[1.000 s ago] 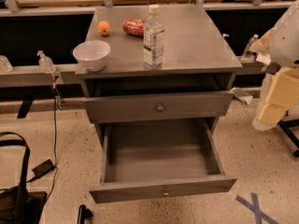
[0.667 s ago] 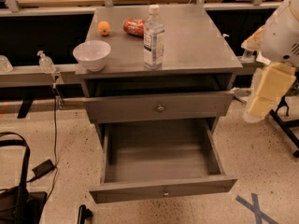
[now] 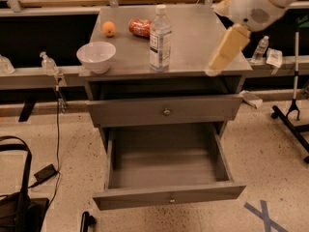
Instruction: Place blue plastic bottle into middle drawer
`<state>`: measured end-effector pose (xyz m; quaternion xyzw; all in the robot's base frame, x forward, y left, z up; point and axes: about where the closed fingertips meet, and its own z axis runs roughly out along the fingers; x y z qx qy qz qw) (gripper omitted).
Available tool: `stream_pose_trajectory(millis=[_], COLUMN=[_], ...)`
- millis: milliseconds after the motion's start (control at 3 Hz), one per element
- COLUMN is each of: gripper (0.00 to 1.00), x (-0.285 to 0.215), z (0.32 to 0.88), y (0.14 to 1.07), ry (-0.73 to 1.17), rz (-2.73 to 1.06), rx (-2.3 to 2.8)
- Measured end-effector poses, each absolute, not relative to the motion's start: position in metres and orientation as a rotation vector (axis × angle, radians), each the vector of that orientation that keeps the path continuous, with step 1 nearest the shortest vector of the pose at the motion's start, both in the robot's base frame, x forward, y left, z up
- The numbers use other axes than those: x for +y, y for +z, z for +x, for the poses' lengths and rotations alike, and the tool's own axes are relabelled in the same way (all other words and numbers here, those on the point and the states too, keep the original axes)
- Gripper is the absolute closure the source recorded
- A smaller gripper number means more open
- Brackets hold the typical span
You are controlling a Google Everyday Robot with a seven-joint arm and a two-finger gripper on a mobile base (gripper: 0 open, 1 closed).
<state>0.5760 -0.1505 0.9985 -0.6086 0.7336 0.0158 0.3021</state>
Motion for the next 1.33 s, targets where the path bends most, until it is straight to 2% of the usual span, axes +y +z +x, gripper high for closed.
stream_pose_trajectory(millis=[333, 667, 1333], gripper=[0.00, 0.00, 0.00], x=[-0.123, -0.102, -0.068], z=[0.635, 0.674, 0.740], y=[1.028, 1.028, 0.985], ry=[0.073, 0.195, 0.463], rz=[-1.493, -1.340, -0.926], rx=[1.821, 1.757, 1.667])
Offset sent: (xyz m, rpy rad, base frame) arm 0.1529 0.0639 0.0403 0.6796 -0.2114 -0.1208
